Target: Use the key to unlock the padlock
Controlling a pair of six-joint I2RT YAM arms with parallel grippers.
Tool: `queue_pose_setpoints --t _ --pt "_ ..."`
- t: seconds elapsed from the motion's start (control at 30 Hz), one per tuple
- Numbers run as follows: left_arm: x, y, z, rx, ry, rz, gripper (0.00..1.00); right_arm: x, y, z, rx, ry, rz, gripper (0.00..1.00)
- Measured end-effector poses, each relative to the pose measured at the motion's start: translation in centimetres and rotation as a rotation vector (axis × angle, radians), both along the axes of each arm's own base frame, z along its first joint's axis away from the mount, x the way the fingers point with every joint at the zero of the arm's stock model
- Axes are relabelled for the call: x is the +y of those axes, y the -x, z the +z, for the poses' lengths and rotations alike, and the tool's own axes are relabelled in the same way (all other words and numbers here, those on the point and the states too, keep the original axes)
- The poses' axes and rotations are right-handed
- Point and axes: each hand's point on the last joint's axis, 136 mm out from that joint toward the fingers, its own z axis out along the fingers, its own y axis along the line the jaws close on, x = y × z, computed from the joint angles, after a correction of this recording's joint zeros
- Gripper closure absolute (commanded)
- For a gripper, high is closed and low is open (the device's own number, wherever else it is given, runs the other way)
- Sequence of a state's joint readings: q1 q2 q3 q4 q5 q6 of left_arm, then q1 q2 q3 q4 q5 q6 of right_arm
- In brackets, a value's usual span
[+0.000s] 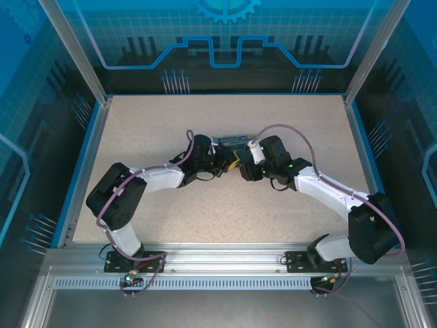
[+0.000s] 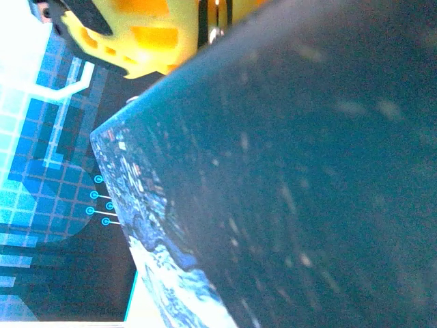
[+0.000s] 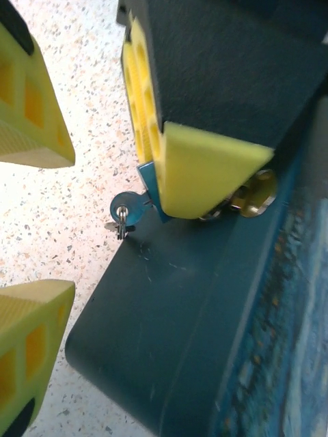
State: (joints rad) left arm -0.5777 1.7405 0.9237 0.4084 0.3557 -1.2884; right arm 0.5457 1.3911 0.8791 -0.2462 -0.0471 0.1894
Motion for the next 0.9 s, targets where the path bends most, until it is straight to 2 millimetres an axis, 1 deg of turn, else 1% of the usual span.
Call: queue_pose_setpoints --t 0.1,0.2,0.67,0.9 --pt "-0.1 0.0 0.2 -0.001 -0.004 -0.011 1.0 0.3 0.2 -0.8 0.005 0.032 0.009 0.58" --pt "-0.2 0.1 0.1 0.005 -0.008 -0.018 1.0 0.5 0.1 -1.2 -0.003 0.059 0.01 0.58" --pt "-0.2 0.2 0.1 0.012 -0.01 -0.025 1.0 0.5 -1.6 0.0 -0.054 0.089 -0.026 0.56" --pt "-0.3 0.3 0.2 0.013 -0.008 -0.03 1.0 0.7 -1.7 -0.7 -0.04 0.108 -0.015 0.57"
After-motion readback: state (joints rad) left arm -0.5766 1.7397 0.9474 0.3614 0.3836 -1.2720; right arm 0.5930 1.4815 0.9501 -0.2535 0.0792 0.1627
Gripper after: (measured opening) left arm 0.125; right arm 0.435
